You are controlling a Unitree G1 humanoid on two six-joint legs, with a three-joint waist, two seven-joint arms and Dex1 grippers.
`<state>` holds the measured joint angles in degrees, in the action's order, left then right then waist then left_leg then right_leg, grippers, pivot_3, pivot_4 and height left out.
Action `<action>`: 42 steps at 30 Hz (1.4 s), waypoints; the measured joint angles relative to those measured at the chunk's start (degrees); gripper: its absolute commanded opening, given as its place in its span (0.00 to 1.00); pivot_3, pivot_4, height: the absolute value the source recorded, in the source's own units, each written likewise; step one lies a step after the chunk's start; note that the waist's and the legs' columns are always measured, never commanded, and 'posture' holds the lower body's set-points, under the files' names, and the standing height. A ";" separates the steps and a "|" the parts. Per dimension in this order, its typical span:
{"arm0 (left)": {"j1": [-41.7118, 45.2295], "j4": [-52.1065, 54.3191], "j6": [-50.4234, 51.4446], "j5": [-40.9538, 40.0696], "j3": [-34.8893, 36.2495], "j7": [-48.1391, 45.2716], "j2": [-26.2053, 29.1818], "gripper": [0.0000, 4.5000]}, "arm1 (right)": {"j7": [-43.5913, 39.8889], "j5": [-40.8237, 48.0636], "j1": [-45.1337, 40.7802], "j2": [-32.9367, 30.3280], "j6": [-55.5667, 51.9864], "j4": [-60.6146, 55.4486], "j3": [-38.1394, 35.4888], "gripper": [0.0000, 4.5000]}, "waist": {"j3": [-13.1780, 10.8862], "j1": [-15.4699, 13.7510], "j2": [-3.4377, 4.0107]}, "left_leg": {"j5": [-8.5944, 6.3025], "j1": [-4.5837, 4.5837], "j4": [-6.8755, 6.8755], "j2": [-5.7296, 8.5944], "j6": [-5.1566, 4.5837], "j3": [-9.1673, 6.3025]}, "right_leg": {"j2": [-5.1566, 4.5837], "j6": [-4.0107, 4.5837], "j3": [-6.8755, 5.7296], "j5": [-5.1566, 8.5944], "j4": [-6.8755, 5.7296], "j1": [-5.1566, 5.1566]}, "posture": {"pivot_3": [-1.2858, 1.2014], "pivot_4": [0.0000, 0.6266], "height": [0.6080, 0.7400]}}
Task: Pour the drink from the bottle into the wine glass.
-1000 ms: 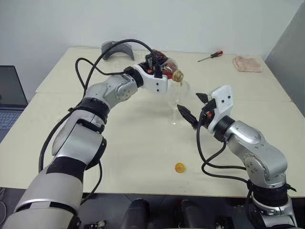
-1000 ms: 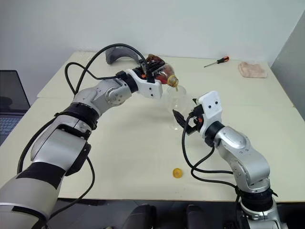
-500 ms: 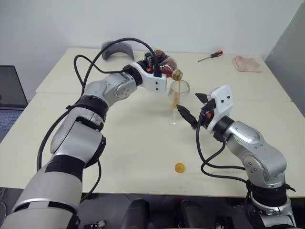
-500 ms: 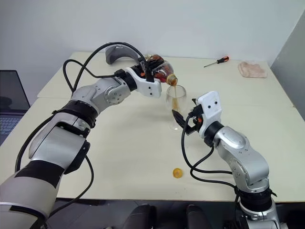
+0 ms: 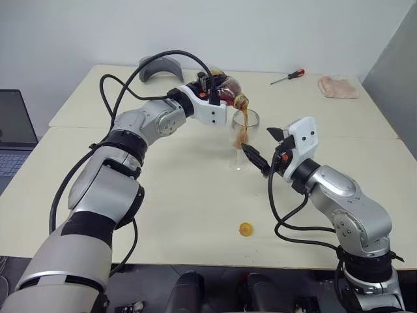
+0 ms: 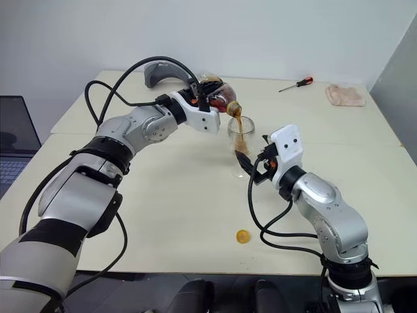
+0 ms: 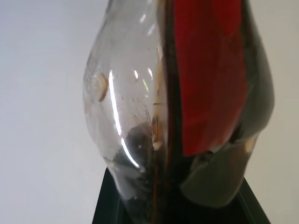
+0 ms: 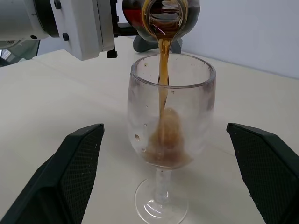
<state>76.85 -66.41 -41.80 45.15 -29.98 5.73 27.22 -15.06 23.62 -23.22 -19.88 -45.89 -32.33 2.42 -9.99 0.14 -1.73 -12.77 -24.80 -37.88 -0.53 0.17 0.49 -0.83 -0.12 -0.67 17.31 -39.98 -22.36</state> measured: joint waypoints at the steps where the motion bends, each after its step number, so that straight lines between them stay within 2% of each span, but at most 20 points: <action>1: 0.00 -0.01 0.01 0.00 0.00 0.00 0.00 0.17 | 0.00 0.02 0.00 0.00 -0.05 0.00 0.00 1.00 | 0.00 0.00 0.00 | 0.00 0.00 0.00 0.00 0.00 0.00 | 0.00 0.00 0.00 0.00 0.00 0.00 | 0.52 0.24 1.00; 42: 1.40 -1.43 0.09 1.07 -1.14 1.14 0.56 0.17 | -1.18 0.13 0.84 -0.01 -1.12 -0.19 0.78 1.00 | 0.00 0.00 0.00 | 0.00 0.00 -0.01 0.00 0.00 0.00 | 0.00 0.00 0.00 0.00 -0.01 0.00 | 0.52 0.24 1.00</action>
<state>78.24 -67.84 -41.71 46.22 -31.12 6.86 27.78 -16.24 23.75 -22.38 -19.89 -47.01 -32.53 3.20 -9.99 0.14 -1.73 -12.77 -24.80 -37.90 -0.52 0.17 0.49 -0.83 -0.12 -0.67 17.31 -39.99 -22.36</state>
